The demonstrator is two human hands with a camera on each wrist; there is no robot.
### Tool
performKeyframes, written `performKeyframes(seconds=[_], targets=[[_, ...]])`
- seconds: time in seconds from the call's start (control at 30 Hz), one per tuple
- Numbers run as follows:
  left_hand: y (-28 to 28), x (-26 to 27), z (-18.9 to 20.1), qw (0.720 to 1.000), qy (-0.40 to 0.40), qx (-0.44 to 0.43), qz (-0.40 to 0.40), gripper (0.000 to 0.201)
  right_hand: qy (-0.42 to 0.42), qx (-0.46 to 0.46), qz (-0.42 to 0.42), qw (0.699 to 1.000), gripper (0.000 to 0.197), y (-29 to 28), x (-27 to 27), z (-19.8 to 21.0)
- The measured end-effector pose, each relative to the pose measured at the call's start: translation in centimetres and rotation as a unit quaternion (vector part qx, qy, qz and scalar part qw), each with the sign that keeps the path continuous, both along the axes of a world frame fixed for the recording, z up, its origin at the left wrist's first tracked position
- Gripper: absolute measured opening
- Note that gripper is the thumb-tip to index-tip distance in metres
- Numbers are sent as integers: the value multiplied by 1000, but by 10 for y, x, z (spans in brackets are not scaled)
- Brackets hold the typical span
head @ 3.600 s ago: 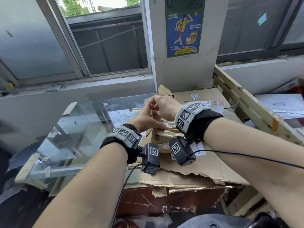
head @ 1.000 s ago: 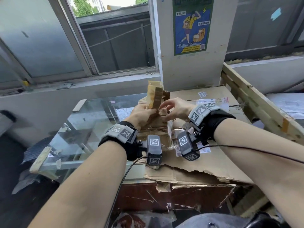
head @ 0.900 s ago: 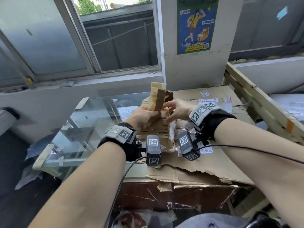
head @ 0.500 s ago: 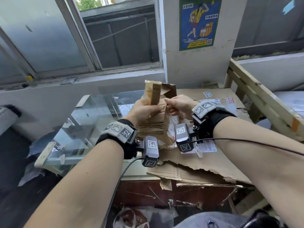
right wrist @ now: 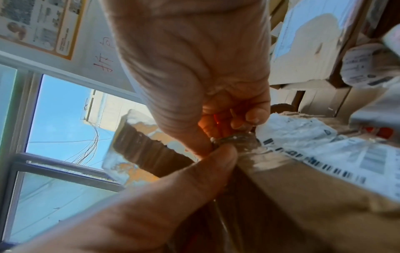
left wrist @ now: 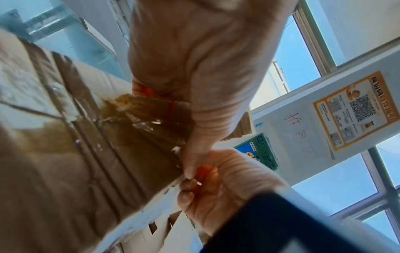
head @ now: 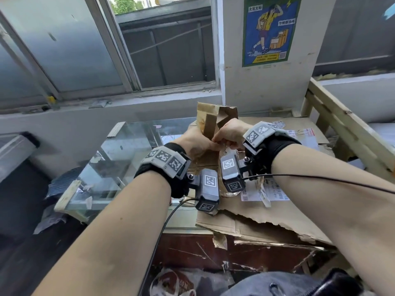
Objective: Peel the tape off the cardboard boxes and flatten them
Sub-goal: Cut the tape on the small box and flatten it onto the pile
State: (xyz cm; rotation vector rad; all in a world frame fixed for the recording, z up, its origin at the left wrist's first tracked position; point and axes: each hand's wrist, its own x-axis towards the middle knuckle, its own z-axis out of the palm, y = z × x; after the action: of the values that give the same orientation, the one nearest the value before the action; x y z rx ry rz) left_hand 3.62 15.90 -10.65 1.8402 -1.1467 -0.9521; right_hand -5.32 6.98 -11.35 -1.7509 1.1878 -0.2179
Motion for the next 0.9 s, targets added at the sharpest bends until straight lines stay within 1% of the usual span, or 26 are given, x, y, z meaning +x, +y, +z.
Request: performKeyframes(seconds=[0.07,0.17,0.23,0.33,0.4,0.5,0.6,0.7,0.77,0.87,0.9], targets=[[2,-2,0,1000,-1,20,-1,26,5,-6,17,1000,25,3,2,2],[3,-4,-4,1000,8,21,13,24,2,-25,41,999,30,8,0,5],[3,-5,-7,1000,0,2,16,29,-3,-28,27,999,30,5,0,3],[3,-5,-12,999,-28,-30,20,24,-8,-4,-11,1000,22,0,2,-1],[2,-5,-15,998,-40,-40,14,23,-19,1,-17,1000,25,-2,1,-3],[1,-7,-17,997,-30,-62,18,24,-37,15,-37,999,24,-3,-2,-2],[2,-6,-18,996,-22,-71,39,29,-33,12,-45,998,23,-7,-6,-4],[5,-4,-13,998,-8,-58,29,25,-31,6,-43,999,25,-10,-11,-7],[5,-3,-11,997,-21,-63,40,24,-42,2,-41,998,28,-10,-13,-7],[2,-2,-11,992,-56,-83,82,25,-46,-15,-34,998,38,-11,-14,-7],[1,-2,-12,991,-62,-80,84,26,-44,-15,-25,999,36,-11,-15,-7]])
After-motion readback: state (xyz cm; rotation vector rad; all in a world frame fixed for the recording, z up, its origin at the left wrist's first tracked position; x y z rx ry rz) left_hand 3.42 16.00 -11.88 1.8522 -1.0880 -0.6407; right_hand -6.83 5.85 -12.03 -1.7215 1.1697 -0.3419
